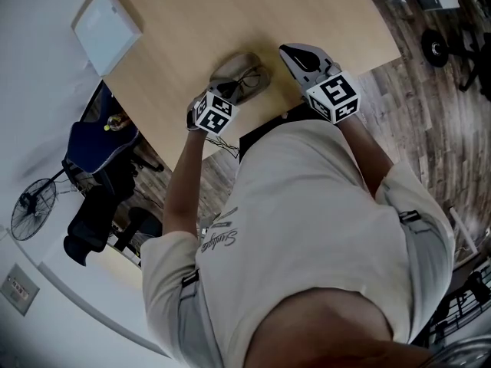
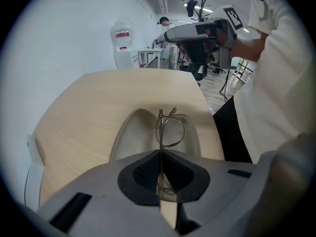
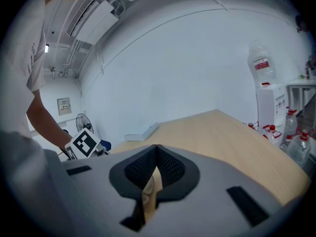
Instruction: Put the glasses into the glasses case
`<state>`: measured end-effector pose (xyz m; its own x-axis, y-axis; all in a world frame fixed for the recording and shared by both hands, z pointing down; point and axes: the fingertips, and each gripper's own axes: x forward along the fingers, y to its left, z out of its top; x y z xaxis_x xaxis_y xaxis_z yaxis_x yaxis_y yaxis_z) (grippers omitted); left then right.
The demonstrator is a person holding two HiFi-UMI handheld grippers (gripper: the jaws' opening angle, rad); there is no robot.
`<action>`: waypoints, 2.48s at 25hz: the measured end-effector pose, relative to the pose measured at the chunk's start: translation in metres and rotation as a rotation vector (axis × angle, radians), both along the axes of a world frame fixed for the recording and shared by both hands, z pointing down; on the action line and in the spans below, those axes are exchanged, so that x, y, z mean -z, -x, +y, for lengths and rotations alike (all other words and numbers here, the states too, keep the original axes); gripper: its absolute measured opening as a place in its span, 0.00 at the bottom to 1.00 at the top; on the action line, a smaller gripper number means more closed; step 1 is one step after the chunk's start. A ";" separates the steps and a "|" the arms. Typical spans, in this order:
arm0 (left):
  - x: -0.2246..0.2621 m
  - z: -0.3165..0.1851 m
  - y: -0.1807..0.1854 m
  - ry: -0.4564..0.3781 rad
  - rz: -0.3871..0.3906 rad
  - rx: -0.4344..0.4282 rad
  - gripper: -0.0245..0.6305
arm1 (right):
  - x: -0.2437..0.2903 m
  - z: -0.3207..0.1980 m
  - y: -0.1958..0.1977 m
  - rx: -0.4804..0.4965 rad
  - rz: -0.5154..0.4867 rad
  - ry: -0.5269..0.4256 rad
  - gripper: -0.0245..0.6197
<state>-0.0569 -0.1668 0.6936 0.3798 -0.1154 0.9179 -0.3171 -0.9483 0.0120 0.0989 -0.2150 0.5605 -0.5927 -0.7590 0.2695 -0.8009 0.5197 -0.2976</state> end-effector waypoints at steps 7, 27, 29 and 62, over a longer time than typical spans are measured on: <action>-0.009 0.004 -0.002 0.064 -0.036 -0.044 0.07 | -0.004 -0.002 -0.001 -0.001 -0.001 0.007 0.03; -0.025 0.007 -0.010 0.152 -0.158 -0.169 0.07 | -0.019 -0.017 -0.006 -0.015 -0.018 0.037 0.03; -0.027 0.006 -0.010 0.146 -0.168 -0.183 0.07 | -0.021 -0.019 -0.007 -0.021 -0.021 0.041 0.03; 0.014 -0.028 0.004 0.036 -0.028 0.042 0.14 | -0.011 -0.024 0.020 0.004 0.002 0.044 0.03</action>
